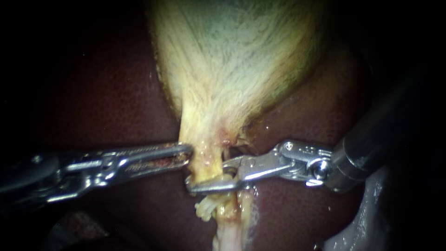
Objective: Going back third clip left tube
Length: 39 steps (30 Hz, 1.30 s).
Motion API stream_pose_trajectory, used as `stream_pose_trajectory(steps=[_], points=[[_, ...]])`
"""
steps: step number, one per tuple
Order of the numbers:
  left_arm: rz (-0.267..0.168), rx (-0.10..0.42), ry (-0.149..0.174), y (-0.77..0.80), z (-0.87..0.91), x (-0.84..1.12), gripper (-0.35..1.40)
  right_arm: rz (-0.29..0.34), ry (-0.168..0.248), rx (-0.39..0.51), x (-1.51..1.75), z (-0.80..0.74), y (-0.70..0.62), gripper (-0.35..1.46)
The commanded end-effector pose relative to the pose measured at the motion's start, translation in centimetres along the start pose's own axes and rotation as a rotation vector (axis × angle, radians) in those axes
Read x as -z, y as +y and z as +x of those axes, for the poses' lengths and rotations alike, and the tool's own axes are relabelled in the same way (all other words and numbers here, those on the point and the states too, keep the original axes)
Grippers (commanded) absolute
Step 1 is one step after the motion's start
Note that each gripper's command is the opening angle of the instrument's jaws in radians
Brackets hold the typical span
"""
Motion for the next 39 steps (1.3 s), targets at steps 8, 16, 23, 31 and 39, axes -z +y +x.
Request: stream_pose_trajectory(steps=[8, 16, 23, 31, 39], points=[[0.0, 0.0, 0.0, 0.0, 0.0, 0.01, -0.35, -0.001, 0.0, 0.001, -0.02, -0.01, 0.01, 0.2], [0.0, 0.0, 0.0, 0.0, 0.0, 0.02, -0.35, -0.054, 0.011, 0.13, 0.01, -0.01, 0.08, 0.53], [0.0, 0.0, 0.0, -0.01, 0.0, 0.04, -0.35, -0.067, 0.013, 0.163, 0.18, -0.05, 0.05, 0.54], [0.0, 0.0, 0.0, -0.01, 0.0, 0.04, -0.35, -0.075, 0.01, 0.266, 0.57, -0.15, -0.12, 0.56], [0.001, -0.001, 0.001, 0.01, 0.01, 0.04, -0.35, -0.117, 0.007, 0.403, 1.11, -0.06, -0.28, 0.58]])
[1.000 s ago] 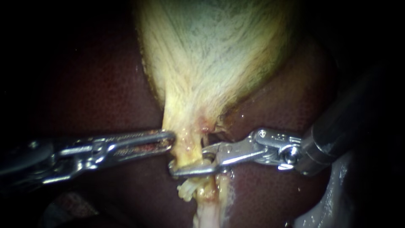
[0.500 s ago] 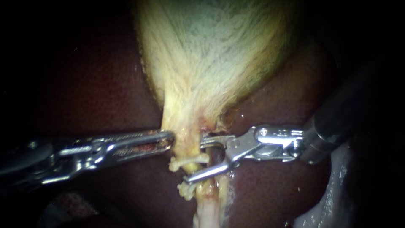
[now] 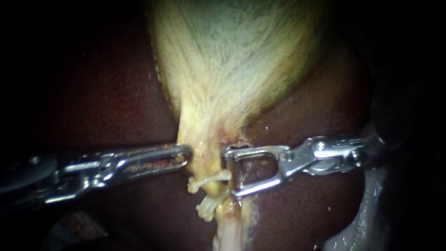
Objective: Going back third clip left tube
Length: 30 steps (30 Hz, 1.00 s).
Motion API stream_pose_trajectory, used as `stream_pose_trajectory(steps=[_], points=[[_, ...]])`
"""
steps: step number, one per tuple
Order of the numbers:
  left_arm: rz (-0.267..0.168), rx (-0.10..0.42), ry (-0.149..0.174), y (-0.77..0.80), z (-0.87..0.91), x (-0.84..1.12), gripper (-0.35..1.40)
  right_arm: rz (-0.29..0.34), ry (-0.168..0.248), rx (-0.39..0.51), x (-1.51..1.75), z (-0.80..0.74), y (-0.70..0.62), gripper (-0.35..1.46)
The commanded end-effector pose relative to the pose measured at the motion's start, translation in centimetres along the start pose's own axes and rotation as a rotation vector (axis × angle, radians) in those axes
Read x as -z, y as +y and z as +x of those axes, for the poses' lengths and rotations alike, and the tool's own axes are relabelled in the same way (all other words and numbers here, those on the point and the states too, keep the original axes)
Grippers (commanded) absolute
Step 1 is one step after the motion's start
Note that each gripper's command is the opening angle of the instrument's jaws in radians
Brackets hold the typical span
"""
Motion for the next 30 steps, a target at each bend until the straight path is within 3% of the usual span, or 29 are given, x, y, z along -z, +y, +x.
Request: stream_pose_trajectory(steps=[1, 9, 15, 19, 25, 30], points=[[0.002, 0.0, 0.0, 0.01, 0.01, -0.01, -0.35, -0.005, 0.001, 0.007, 0.04, 0.03, 0.01, 0.58], [0.002, 0.0, 0.0, 0.04, 0.01, -0.04, -0.35, -0.038, 0.0, 0.031, 0.22, 0.24, -0.02, 0.6], [-0.001, 0.0, -0.001, 0.08, 0.0, -0.14, -0.35, -0.033, 0.0, 0.032, 0.21, 0.26, -0.08, 0.6], [-0.005, -0.001, -0.007, 0.12, 0.03, -0.32, -0.35, -0.032, 0.0, 0.032, 0.21, 0.28, -0.11, 0.6], [-0.022, -0.008, 0.011, 0.21, 0.12, -0.57, -0.35, -0.032, 0.0, 0.033, 0.22, 0.29, -0.14, 0.6], [-0.021, -0.008, 0.015, 0.21, 0.14, -0.63, -0.35, -0.032, 0.0, 0.033, 0.22, 0.29, -0.15, 0.6]])
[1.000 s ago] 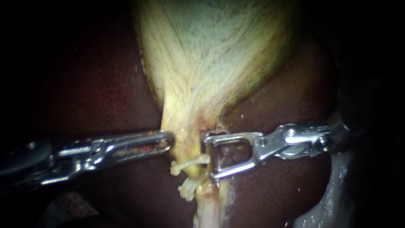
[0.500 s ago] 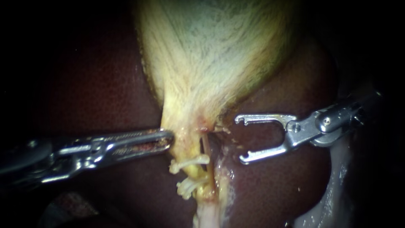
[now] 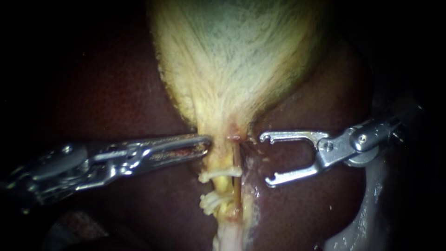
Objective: Going back third clip left tube
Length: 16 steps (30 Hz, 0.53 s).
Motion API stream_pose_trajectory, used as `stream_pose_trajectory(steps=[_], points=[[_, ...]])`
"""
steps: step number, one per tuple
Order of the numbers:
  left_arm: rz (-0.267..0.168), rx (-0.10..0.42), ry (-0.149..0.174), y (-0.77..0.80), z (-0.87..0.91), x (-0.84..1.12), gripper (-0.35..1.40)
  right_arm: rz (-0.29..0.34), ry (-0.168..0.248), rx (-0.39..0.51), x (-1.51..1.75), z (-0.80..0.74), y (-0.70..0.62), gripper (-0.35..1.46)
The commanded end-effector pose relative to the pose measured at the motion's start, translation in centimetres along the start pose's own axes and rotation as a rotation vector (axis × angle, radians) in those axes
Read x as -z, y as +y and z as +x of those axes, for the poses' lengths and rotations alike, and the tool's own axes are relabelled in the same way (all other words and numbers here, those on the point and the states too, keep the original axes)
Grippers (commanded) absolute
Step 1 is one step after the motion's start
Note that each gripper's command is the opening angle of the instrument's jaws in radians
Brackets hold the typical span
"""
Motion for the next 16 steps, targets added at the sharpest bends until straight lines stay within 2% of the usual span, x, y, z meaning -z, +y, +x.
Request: stream_pose_trajectory(steps=[1, 16], points=[[0.001, 0.0, 0.001, 0.0, 0.0, -0.01, -0.35, 0.0, 0.0, 0.0, 0.0, 0.0, 0.0, 0.6], [0.0, 0.0, 0.001, -0.01, 0.0, -0.02, -0.35, 0.001, 0.0, 0.0, 0.01, 0.02, -0.04, 0.6]])
